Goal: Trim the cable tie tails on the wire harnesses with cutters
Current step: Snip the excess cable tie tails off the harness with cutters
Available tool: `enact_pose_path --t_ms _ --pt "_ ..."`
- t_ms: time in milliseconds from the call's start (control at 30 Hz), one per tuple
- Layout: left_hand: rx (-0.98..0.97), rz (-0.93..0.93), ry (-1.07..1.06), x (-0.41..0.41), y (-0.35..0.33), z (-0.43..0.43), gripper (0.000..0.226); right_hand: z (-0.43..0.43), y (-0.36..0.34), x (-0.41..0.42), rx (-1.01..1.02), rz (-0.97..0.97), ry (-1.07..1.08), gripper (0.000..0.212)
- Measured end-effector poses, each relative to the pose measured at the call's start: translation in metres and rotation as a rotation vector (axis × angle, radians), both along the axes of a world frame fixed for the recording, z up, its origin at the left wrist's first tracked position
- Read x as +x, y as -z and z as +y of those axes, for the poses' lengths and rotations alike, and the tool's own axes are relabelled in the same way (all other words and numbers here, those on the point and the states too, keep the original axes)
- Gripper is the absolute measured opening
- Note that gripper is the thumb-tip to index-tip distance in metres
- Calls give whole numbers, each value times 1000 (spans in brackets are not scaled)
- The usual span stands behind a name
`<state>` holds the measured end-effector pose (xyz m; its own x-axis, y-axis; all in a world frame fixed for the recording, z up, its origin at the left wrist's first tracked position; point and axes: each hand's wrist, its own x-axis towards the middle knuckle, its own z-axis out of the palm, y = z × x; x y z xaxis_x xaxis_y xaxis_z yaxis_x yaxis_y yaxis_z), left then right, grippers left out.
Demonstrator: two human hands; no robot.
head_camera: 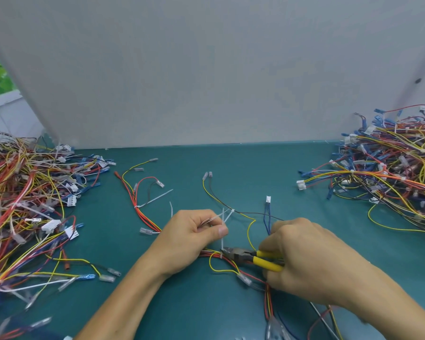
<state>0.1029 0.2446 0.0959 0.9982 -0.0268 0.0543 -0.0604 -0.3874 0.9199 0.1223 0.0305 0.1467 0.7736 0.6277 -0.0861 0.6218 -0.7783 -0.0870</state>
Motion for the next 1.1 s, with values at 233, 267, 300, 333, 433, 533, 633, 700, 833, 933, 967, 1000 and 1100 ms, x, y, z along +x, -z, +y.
enact_pose_path --t_ms 233,267,300,333,433,533,633,700,833,933,967,1000,1100 --pt "13 11 -6 0 0 -1 13 -1 1 0 -34 -19 -71 26" --pt "15 12 -7 0 0 -1 13 0 2 0 -39 -29 -78 26" --pt "19 11 -6 -1 0 -1 13 0 2 0 -43 -39 -83 25" --pt "23 9 -5 -1 0 -1 13 0 2 0 -49 -50 -86 24" --pt "30 9 -4 0 0 -1 14 1 3 0 -71 -82 -93 20" --pt "37 11 -7 1 -1 -2 15 1 5 1 -91 -97 -96 19" --pt "41 9 -3 0 -1 -3 14 1 6 3 -101 -93 -103 18" --pt "43 10 -3 0 -2 -3 13 0 7 4 -100 -97 -108 19" --pt "66 7 -12 1 0 -2 16 0 10 6 -90 -100 -120 17" --pt "84 -9 -20 1 1 -1 19 -1 11 6 -75 -95 -114 18" --pt "86 -14 -24 2 2 -1 20 -1 11 6 -71 -97 -112 19" --pt "87 -20 -28 2 2 -1 22 0 12 6 -67 -98 -112 20" --pt "75 -53 -32 1 2 -2 26 0 13 4 -64 -91 -116 20"
